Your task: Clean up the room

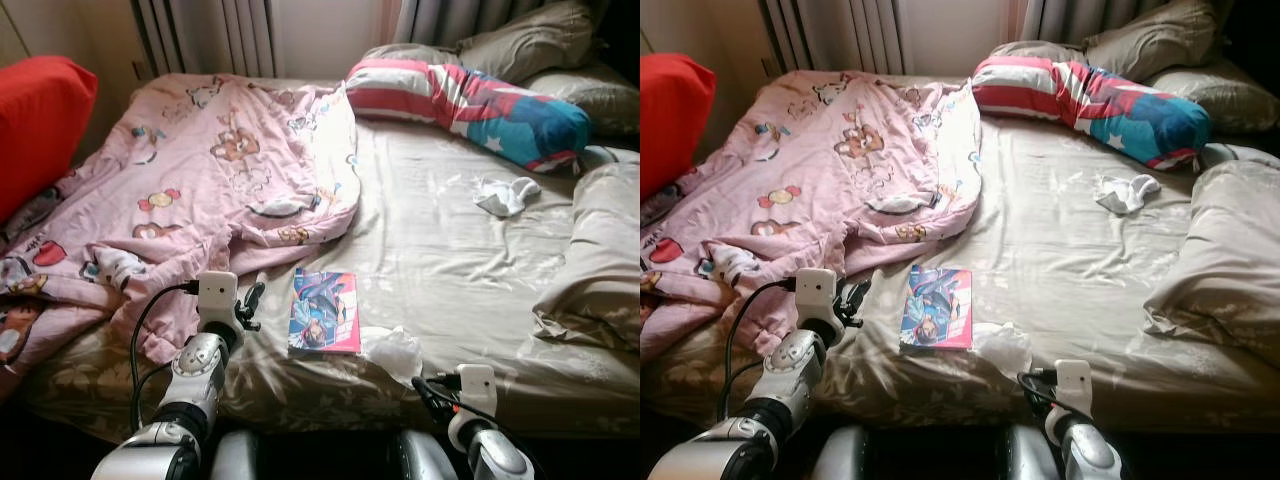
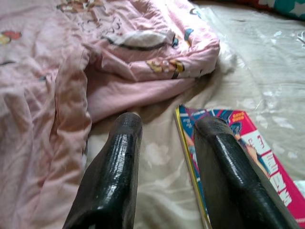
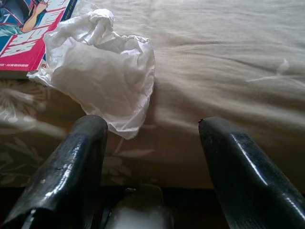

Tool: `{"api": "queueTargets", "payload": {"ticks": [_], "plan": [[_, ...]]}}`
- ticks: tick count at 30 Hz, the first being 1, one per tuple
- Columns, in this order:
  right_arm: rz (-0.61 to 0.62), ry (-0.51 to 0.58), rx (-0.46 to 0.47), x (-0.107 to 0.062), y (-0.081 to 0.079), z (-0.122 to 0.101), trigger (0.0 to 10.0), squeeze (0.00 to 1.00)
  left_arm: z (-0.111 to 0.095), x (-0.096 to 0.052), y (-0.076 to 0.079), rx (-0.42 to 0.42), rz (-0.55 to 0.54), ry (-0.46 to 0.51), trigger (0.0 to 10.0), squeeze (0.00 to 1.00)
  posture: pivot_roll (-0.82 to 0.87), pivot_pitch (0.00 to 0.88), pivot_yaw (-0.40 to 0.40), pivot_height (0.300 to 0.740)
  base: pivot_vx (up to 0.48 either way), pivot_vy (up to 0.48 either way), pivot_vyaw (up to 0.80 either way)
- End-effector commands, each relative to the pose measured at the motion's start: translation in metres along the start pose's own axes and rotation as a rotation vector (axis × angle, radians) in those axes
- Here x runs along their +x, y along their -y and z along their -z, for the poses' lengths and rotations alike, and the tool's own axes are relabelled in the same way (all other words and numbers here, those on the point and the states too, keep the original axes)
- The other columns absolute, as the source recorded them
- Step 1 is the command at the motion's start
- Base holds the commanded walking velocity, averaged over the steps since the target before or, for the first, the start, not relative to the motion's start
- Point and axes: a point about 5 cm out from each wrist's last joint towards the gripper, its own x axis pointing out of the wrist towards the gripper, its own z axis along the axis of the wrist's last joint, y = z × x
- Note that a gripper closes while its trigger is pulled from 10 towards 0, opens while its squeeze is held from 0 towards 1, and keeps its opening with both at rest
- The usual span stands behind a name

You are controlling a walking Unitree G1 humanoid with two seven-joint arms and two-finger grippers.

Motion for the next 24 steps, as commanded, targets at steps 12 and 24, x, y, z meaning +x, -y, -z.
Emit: {"api": "queueTargets", "payload": {"ticks": [12,24], "plan": [[-0.013,0.291,0.015,-0.03,0.003,0.005,10.0,0.0,-0.024,0.004,0.003,0.007,0.003,0.138,10.0,0.0,0.07,0.195,-0.052,0.585,0.0,0.0,0.0],[-0.062,0.589,-0.001,0.041,-0.049,-0.172,10.0,0.0,-0.023,-0.001,0.01,-0.001,0.019,0.159,10.0,0.0,0.06,0.207,-0.043,0.585,0.0,0.0,0.0]]}}
